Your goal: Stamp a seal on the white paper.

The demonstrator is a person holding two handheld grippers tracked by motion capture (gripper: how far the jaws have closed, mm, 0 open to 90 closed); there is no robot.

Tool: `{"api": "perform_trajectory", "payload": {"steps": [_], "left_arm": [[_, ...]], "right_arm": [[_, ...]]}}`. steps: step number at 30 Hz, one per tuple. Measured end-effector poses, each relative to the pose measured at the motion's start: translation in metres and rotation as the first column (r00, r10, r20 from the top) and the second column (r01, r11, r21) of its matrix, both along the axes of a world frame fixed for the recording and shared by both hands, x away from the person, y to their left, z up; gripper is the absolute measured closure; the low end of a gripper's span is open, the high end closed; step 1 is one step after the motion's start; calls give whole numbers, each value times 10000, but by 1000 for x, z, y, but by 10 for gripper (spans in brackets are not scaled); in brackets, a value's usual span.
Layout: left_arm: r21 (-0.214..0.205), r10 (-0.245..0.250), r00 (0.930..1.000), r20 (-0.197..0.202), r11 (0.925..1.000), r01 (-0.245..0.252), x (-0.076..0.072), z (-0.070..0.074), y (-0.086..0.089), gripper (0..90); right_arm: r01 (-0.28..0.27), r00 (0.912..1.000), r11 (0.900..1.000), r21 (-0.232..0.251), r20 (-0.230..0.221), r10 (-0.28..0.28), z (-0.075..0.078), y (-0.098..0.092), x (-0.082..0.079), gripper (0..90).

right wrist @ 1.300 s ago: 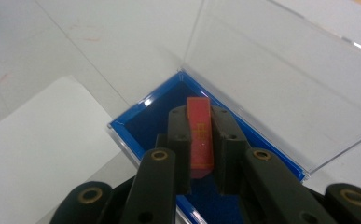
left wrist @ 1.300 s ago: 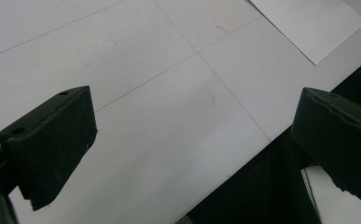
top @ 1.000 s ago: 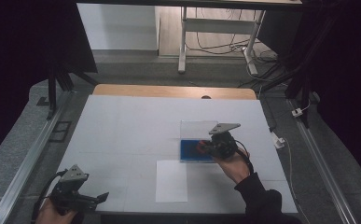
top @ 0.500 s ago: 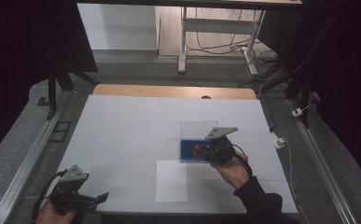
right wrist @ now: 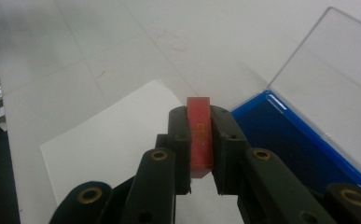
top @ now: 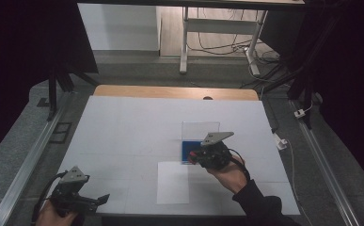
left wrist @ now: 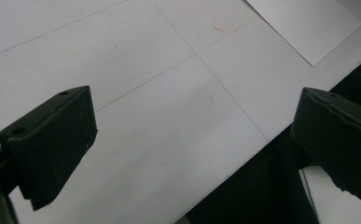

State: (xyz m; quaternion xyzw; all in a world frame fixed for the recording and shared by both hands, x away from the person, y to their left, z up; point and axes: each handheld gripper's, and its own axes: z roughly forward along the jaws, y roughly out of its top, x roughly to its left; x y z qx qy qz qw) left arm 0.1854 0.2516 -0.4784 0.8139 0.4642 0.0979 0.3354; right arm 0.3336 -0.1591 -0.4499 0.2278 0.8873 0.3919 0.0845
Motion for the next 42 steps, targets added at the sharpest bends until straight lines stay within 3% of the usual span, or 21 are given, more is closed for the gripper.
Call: {"api": "perform_trajectory", "payload": {"steps": [6,15,26,42], "left_arm": [[-141,-33,10000,67,9999,34,0,1,1,0],[-261,52,9999,164,9996,-48,-1,1,3,0],[-305,68,9999,158,9995,-63,-1,1,3,0],[-222,58,9999,126,9997,-55,-1,1,2,0]], "right_arm": [[-424,9991,9986,-326,3,425,-6,12,-6,795],[-1300,9912,9909,-350,-293,1290,-17,29,-13,795],[-1584,9869,9840,-819,-423,1554,-32,48,-18,795],[-1873,9817,9736,-1308,-594,1809,-51,58,-19,795]]}}
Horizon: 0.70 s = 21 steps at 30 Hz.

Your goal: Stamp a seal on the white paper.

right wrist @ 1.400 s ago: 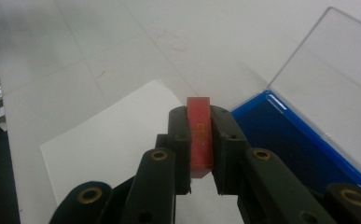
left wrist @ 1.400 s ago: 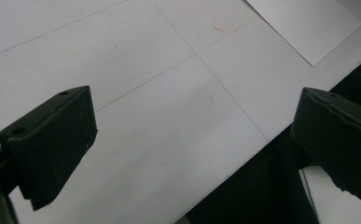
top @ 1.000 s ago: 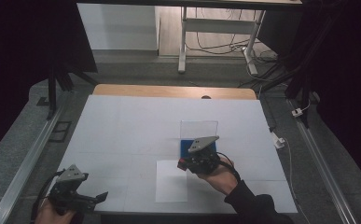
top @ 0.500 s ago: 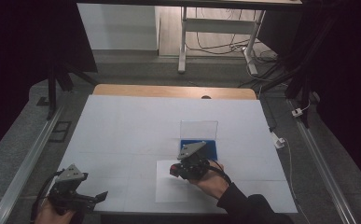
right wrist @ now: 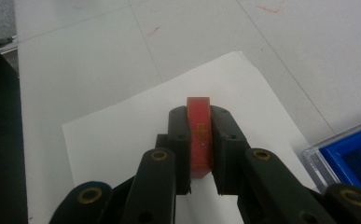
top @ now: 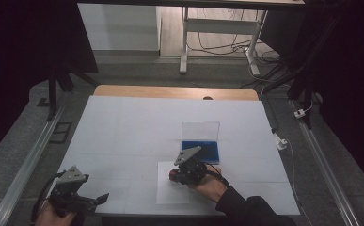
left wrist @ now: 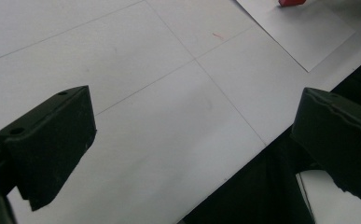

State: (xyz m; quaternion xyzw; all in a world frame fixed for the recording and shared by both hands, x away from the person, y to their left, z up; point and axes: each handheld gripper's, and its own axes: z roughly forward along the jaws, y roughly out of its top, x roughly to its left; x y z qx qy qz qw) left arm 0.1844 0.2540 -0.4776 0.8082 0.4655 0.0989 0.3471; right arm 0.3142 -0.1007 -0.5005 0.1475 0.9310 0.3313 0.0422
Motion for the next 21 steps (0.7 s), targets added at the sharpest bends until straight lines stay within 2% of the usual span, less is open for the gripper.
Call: {"api": "perform_trajectory", "payload": {"steps": [3,9,10,15,19,21], "left_arm": [[6,-26,10000,-16,10000,26,0,0,0,0],[37,-30,10000,-47,10000,30,0,0,-1,0],[44,-31,10000,-52,10000,31,0,0,-1,0],[61,-23,10000,-85,10000,24,1,0,-1,0],[73,-32,9999,-105,10000,33,1,-1,-1,0],[77,-30,9999,-109,10000,31,1,-1,-1,0]], "right_arm": [[-31,10000,9999,-110,-13,31,-3,1,0,796],[237,9993,9997,-44,-302,-239,-4,0,1,799],[210,9995,9998,-51,-251,-211,-4,0,1,800],[77,9980,9985,-545,630,-43,-4,4,-10,801],[-4,9958,9977,-681,915,67,-4,7,-14,801],[55,9964,9978,-654,851,1,-4,7,-13,802]]}}
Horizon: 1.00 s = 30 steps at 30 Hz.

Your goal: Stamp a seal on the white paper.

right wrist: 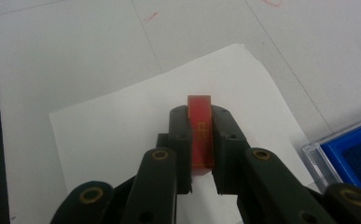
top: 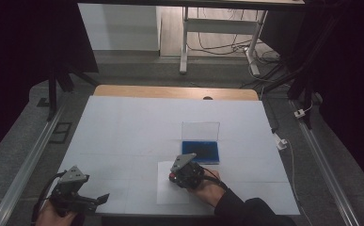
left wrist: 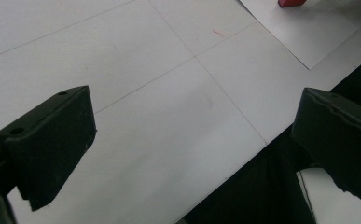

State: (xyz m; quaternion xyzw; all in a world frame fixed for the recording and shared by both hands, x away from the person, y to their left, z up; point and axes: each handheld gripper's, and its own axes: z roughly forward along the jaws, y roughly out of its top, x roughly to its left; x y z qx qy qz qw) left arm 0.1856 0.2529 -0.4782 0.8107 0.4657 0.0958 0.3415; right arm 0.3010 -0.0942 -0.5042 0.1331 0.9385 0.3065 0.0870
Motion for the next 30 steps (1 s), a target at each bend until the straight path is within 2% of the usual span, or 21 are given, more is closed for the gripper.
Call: {"api": "perform_trajectory", "payload": {"steps": [5,7,14,15,17,19,21,23,25,26,30], "left_arm": [[-1,3,10000,-1,10000,-3,0,0,0,0],[0,1,10000,-8,10000,-1,0,0,0,0],[34,7,10000,-22,10000,-7,0,0,0,0],[36,7,10000,-22,10000,-7,0,0,0,0],[31,5,10000,-24,10000,-5,0,0,0,0],[29,7,10000,-32,10000,-7,0,0,0,0],[33,7,10000,-27,10000,-7,0,0,0,0],[34,-9,10000,-29,10000,9,0,0,0,0],[39,-10,10000,-23,10000,10,0,0,-1,0],[39,-10,10000,-20,10000,10,0,0,-1,0],[34,6,10000,-23,10000,-6,0,0,0,0]], "right_arm": [[235,9960,9977,629,-878,-179,-3,-7,11,802],[309,9939,9967,756,-1082,-226,-3,-8,13,802],[37,9999,9998,188,-134,-34,-1,-2,2,802],[63,9998,9998,202,-186,-59,-1,-2,2,802],[152,9983,9988,475,-573,-124,-2,-5,7,802],[348,9933,9962,794,-1124,-258,-3,-9,13,802],[493,9897,9939,988,-1388,-353,-4,-10,15,802],[170,9968,9977,649,-785,-119,-3,-8,10,802],[95,9990,9989,464,-433,-75,-3,-5,5,801],[62,9993,9988,495,-371,-44,-3,-5,5,801],[198,9971,9974,699,-753,-145,-3,-8,9,799]]}}
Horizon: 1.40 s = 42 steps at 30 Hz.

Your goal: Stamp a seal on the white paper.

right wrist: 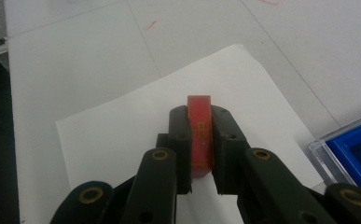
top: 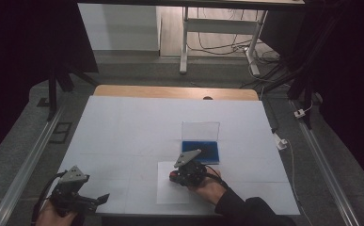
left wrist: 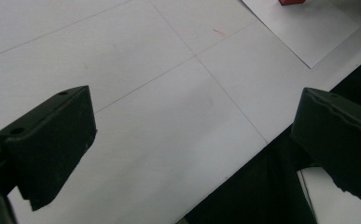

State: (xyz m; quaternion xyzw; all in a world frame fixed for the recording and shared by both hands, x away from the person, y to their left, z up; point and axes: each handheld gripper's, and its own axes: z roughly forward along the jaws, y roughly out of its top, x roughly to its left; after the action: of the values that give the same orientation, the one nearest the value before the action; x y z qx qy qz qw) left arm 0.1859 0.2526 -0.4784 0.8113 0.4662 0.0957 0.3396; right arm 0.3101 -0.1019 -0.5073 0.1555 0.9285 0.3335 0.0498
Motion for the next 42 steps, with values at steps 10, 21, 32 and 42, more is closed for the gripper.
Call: {"api": "perform_trajectory", "payload": {"steps": [10,21,32,42], "left_arm": [[6,-2,10000,-8,10000,2,0,0,0,0],[8,5,10000,-5,10000,-5,0,0,0,0],[7,-6,10000,-8,10000,6,0,0,0,1],[2,-26,10000,-8,10000,26,0,0,0,2]], "right_arm": [[26,10000,9999,-105,-80,-27,2,1,2,796],[185,9997,9998,106,-183,-183,5,-2,4,795],[362,9991,9978,560,-227,-350,16,-9,6,795],[320,9994,9960,839,-130,-310,26,-15,6,795]]}}
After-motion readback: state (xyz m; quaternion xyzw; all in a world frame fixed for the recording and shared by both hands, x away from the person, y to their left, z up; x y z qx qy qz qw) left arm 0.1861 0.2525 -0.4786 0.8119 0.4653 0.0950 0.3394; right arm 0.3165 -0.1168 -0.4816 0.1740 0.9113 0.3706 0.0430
